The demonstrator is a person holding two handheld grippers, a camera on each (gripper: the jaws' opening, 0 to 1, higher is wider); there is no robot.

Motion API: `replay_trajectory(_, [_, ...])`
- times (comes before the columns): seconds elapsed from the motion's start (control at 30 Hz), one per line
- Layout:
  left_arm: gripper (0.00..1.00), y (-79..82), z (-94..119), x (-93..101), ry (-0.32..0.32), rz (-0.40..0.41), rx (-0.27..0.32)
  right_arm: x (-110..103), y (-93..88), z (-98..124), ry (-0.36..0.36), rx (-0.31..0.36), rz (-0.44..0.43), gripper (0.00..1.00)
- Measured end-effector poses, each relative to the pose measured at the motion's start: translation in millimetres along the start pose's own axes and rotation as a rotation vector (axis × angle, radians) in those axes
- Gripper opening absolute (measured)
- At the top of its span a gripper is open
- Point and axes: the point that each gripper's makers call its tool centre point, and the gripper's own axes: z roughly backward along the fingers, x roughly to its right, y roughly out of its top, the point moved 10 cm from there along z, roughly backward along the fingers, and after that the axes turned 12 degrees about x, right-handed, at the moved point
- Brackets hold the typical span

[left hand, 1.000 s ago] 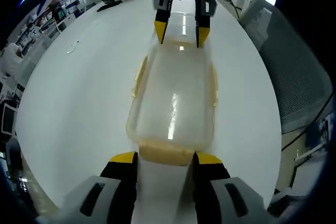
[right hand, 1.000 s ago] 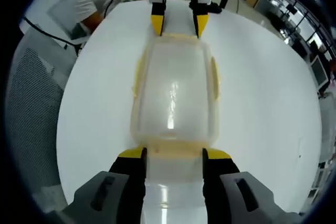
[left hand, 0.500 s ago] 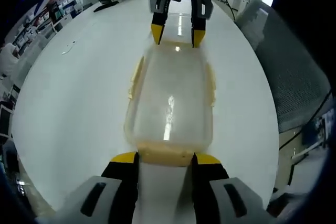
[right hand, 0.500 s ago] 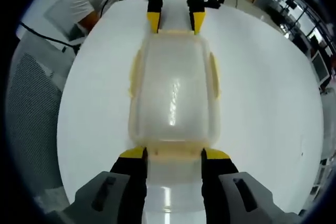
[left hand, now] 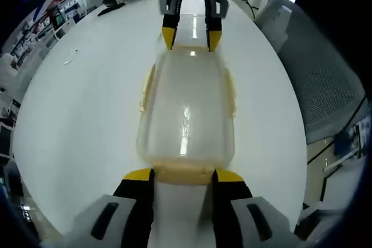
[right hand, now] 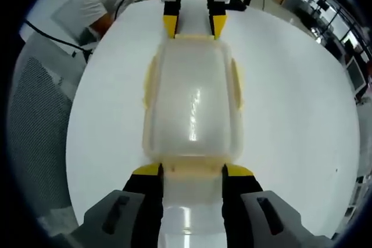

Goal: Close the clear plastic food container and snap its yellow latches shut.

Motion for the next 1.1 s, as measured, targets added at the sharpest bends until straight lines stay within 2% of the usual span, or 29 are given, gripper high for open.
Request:
replay_trajectory(0.2, [0.32, 0.4, 6, 2.3, 0.007, 0.013, 0.000, -2, 3.9, 6, 0.009, 0.011, 0.004, 0.36])
replay_trajectory(0.37, [0.32, 10.4, 17, 7.8, 0.026, 0.012, -0.005, -3, 11.7, 13, 0.004, 0.017, 0.021, 0.36])
replay_trajectory(0.73, [0.32, 18.9, 37, 12.6, 0.060, 0.000, -0.021, -8, 27.5, 34, -0.012, 0.034, 0.051, 0.36])
replay_trajectory(1.1, [0.32, 38.4, 58, 22.6, 0.094, -0.002, -0.020, -11, 35.2, 60, -0.023, 0.059, 0.071, 0.36])
